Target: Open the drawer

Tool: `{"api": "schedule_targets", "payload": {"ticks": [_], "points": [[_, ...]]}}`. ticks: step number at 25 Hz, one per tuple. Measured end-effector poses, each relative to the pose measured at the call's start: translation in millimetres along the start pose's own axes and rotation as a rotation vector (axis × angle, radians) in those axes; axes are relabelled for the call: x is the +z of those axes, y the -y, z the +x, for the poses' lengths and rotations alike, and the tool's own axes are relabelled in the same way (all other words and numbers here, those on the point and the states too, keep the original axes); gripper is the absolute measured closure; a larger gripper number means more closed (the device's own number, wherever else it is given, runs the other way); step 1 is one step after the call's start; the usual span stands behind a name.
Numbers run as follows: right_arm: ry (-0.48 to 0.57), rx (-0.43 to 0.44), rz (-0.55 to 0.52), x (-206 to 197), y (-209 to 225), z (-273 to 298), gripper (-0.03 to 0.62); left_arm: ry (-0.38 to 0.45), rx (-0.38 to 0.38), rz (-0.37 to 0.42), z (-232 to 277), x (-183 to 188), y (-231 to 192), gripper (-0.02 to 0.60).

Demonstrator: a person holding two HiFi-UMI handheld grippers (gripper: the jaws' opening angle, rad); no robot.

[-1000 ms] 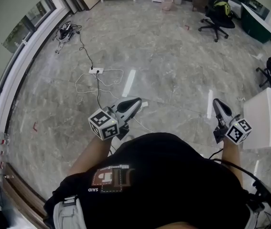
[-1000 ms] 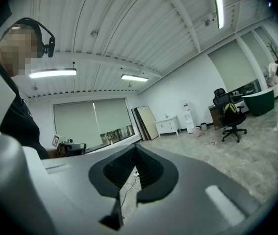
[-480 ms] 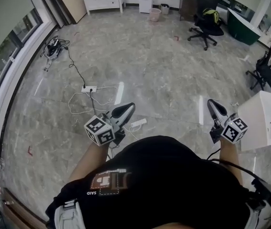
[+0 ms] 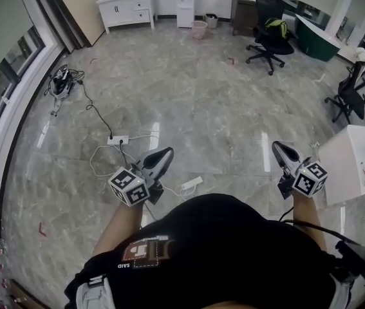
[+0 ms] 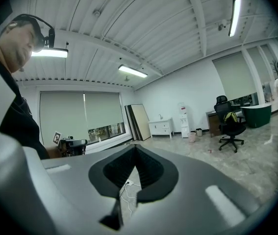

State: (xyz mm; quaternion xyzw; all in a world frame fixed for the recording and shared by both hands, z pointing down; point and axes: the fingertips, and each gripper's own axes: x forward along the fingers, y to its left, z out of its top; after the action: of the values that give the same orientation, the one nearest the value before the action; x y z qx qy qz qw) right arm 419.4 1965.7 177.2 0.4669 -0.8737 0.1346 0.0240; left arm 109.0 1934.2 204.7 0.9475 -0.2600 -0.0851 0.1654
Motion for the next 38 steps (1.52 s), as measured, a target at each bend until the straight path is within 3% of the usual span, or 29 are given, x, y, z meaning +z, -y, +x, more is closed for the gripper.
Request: {"api": "schedule_targets", "payload": {"ticks": [4,9,17,25,32,38], "points": [[-0.014,-0.008,0.013,2.7,13.8,19.9,0.595,-0.007,0.005,-0.033,9.8,-4.5,-26.4,0.583],[-0.021,0.012,0.042,5.7,62.0,50.7,0.595,-0.018,0.022,-0.016,47.6,-1.2,-46.0,0.583],[-0.043,0.133,-0.006,41.7,201.4,109.1,0.595,0.043,0.146,-0.001,165.0,11.8,-82.5,0.583],[-0.037,0.232,-0.038,95.7,325.7,140.3,0.595,0.078,0.183,-0.008,298.4,23.0,-84.7,0.583],[-0.035,0.254,0.001,99.5,388.6,150.9,0.595,0.039,0.230,0.017,350.2,26.3,-99.0,0.583],[-0.036,0.236,0.021,98.5,416.2,176.8,0.595,0.045,0.220,0.008,374.2,31.0,-126.9,0.583]]}}
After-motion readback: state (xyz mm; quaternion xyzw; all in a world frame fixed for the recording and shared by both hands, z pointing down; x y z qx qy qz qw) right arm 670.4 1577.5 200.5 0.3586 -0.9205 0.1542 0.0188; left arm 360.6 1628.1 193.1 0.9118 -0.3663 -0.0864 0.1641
